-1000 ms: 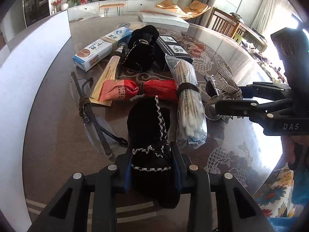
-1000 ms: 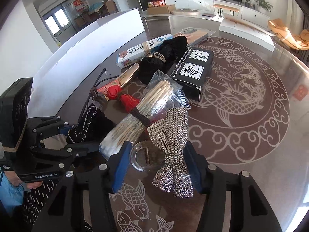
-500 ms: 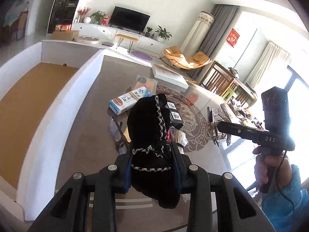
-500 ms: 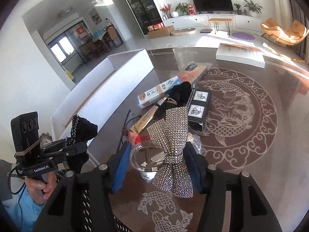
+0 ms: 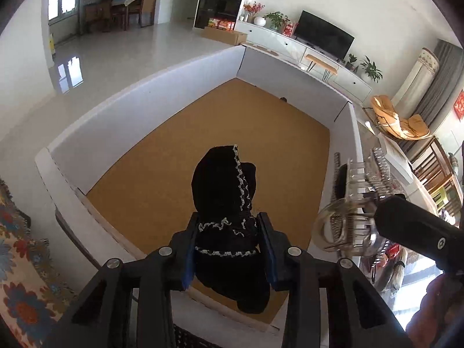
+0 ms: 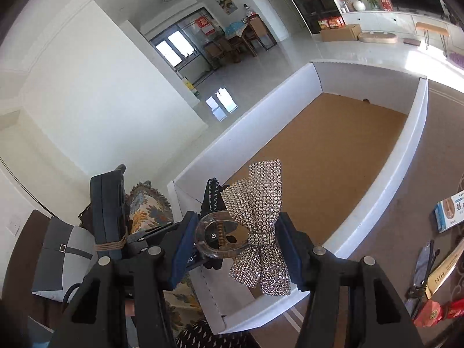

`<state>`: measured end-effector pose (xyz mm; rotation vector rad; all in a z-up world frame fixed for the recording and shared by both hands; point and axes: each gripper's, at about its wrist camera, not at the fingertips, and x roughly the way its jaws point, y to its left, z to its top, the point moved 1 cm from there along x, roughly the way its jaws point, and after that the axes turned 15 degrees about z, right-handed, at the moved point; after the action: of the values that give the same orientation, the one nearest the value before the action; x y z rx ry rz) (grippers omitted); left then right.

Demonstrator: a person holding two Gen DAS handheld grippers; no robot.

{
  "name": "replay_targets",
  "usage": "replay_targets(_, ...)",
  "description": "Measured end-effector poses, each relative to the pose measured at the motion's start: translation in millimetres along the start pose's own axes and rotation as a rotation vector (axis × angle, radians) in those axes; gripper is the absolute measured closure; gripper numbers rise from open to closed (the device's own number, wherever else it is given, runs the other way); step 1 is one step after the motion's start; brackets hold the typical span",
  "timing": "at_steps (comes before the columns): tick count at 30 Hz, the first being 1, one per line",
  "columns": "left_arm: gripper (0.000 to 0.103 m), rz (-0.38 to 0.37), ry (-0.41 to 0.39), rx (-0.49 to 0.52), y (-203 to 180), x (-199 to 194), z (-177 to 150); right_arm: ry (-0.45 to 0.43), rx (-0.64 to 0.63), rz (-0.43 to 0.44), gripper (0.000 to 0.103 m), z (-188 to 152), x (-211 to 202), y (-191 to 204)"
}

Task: Organize objects
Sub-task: 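Carry glove and bow into the white box and open both tools, then bring both tools back over the pile on the table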

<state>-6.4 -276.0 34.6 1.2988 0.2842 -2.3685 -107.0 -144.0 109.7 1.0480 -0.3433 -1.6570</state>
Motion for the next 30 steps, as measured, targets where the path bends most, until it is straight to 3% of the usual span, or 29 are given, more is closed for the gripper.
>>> replay_targets(1,0.058,0.018,0.01,0.004,-1.2,3.8,0.1,0.016,0.021,-0.008,0.032,-0.6,12.7,-6.0)
replay_targets(2,0.053,0.026,-0.003,0.013,-3.1,3.6,1.1,0.027,0.044,-0.022,0.028,-2.0,22.0,-12.0)
replay_targets(3,0.037,0.042,-0.008,0.018,-4.4,2.9,1.2,0.026,0.064,-0.029,0.025,-3.6,25.3,-16.5)
replay_targets(4,0.031,0.056,-0.024,0.015,-5.9,-0.5,0.3,0.015,0.079,-0.028,0.023,-5.6,23.2,-19.9)
replay_targets(8,0.027,0.014,-0.111,-0.003,-13.3,-22.6,-7.2,-0.049,0.043,-0.077,0.009,-17.9,-16.7,-25.6)
replay_targets(10,0.027,-0.063,-0.134,-0.008,-27.7,-38.0,-15.6,-0.094,-0.004,-0.147,0.0,-30.2,-49.6,-30.2)
replay_targets(13,0.024,-0.237,-0.142,0.034,-69.1,-65.8,-42.5,-0.185,-0.057,-0.311,0.0,-64.8,-111.3,-44.8)
replay_targets(15,0.012,-0.346,-0.131,0.098,-107.6,-76.0,-62.0,-0.215,-0.043,-0.447,0.0,-90.8,-152.2,-65.5)
replay_targets(18,0.01,-0.443,-0.108,0.202,-163.2,-79.7,-93.3,-0.233,0.03,-0.647,0.0,-137.3,-209.7,-104.0)
replay_targets(20,0.01,-0.436,-0.08,0.24,-194.3,-70.8,-111.0,-0.22,0.087,-0.782,0.0,-168.1,-247.9,-130.7)
replay_targets(22,0.01,-0.418,-0.043,0.231,-215.5,-59.1,-122.0,-0.21,0.147,-0.857,0.0,-193.9,-278.0,-149.5)
replay_targets(24,0.01,-0.391,-0.023,0.221,-225.9,-49.8,-128.5,-0.204,0.182,-0.896,0.0,-217.7,-295.6,-158.1)
replay_targets(28,0.01,-0.291,-0.09,0.239,-227.4,-40.4,-134.2,-0.171,0.202,-0.922,0.0,-246.0,-303.5,-164.9)
replay_targets(30,0.01,-0.261,-0.083,0.222,-222.2,-32.9,-135.2,-0.148,0.201,-0.92,0.0,-251.5,-298.2,-168.0)
